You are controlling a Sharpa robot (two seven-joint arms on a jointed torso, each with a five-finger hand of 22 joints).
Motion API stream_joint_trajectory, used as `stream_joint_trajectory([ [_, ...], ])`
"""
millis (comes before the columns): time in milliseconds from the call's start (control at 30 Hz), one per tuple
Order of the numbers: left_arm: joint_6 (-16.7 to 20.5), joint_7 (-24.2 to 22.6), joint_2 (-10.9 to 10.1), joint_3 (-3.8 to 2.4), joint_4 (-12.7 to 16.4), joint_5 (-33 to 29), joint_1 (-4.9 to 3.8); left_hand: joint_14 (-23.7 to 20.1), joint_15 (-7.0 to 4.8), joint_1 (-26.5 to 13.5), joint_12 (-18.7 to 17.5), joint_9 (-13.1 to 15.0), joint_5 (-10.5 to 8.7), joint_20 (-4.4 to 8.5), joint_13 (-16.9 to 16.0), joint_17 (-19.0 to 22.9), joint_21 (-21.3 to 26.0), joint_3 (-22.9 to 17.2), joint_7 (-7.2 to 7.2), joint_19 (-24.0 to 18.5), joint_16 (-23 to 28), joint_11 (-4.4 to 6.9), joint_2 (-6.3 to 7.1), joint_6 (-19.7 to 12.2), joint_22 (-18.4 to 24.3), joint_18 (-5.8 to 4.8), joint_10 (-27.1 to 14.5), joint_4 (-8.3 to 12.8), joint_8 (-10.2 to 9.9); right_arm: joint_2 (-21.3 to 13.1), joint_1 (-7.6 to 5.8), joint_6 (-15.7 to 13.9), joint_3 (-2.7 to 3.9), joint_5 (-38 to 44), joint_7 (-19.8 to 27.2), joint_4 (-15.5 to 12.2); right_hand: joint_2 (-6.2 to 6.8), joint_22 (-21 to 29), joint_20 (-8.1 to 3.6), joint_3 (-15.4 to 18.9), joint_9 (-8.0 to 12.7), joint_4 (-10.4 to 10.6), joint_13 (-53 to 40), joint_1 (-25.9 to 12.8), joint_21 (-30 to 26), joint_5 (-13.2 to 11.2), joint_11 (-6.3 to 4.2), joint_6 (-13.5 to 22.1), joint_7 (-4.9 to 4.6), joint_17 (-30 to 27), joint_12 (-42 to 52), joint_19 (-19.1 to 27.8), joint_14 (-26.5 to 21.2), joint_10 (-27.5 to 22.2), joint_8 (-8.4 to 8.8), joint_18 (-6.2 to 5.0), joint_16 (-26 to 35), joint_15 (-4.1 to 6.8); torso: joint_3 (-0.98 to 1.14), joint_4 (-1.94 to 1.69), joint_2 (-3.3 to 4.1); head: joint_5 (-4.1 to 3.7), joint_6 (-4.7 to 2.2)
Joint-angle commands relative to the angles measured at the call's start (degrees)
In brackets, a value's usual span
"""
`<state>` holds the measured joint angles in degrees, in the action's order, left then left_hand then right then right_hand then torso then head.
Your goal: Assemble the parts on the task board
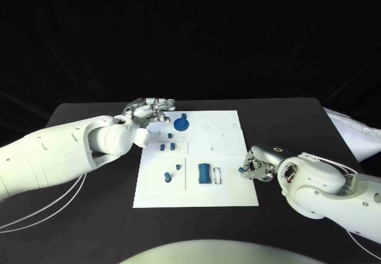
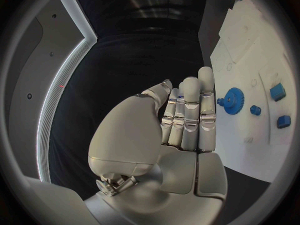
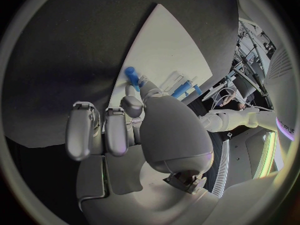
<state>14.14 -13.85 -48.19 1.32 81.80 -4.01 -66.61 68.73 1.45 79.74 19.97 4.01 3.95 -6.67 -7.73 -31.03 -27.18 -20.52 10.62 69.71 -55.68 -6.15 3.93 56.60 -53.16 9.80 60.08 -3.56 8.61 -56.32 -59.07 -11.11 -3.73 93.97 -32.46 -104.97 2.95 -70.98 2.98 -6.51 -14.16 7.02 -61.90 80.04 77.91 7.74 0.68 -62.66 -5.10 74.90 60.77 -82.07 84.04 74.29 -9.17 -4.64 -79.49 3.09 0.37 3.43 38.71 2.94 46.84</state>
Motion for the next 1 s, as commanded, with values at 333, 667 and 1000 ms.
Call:
stream_joint_trajectory([
  [333,-1.12,-0.43,0.17,-0.04,0.0,0.49,0.01,-0.53,-0.01,-0.49,0.36,-0.07,-0.27,-0.43,-0.09,0.08,0.33,0.38,0.05,0.13,-0.02,-0.08,-0.23,-0.41,0.11,0.59,-0.5,-0.07,0.34,0.56,0.97,5.87,-0.68,2.77,-1.5,0.63,-0.83,-0.34,-0.34,0.09,-0.27,1.91,0.17,-2.8,0.47,4.78,-0.56,-1.33,0.46,2.78,-0.84,-0.2,3.6,0.38,-0.65,0.64,-0.19,0.65,-0.07,-0.12,-0.04,-0.13,-0.16],
  [667,-1.13,-0.43,0.2,-0.04,-0.09,0.51,0.02,-0.53,-0.01,-0.49,0.36,-0.07,-0.27,-0.43,-0.09,0.08,0.33,0.38,0.05,0.13,-0.02,-0.08,-0.23,-0.41,0.11,0.59,-0.5,-0.07,0.34,0.05,0.89,-6.98,-0.48,-3.73,-0.8,-1.54,-2.26,-0.29,-0.64,-0.95,-0.46,2.91,-0.39,-3.66,0.46,6.66,-0.84,-1.62,0.77,3.07,-0.53,-0.26,3.7,1.15,-0.84,0.61,-0.43,0.93,-0.04,-0.07,-0.04,-0.05,-0.21],
  [1000,-1.45,-0.37,0.24,-0.04,-0.02,0.51,0.02,-0.56,-0.01,-0.47,0.43,-0.07,-0.26,-0.44,-0.1,0.12,0.38,0.4,0.06,0.13,-0.04,-0.08,-0.26,-0.44,0.15,0.59,-0.56,-0.04,0.39,0.83,0.65,-13.51,-0.31,-16.55,0.72,-2.31,-2.68,-0.51,-0.81,-1.35,-0.54,4.09,-0.94,-5.12,0.59,8.46,-0.89,-1.54,0.79,3.37,-0.22,-0.39,3.77,1.65,-0.78,0.66,-0.68,1.02,0.0,-0.03,0.01,0.09,-0.15],
])
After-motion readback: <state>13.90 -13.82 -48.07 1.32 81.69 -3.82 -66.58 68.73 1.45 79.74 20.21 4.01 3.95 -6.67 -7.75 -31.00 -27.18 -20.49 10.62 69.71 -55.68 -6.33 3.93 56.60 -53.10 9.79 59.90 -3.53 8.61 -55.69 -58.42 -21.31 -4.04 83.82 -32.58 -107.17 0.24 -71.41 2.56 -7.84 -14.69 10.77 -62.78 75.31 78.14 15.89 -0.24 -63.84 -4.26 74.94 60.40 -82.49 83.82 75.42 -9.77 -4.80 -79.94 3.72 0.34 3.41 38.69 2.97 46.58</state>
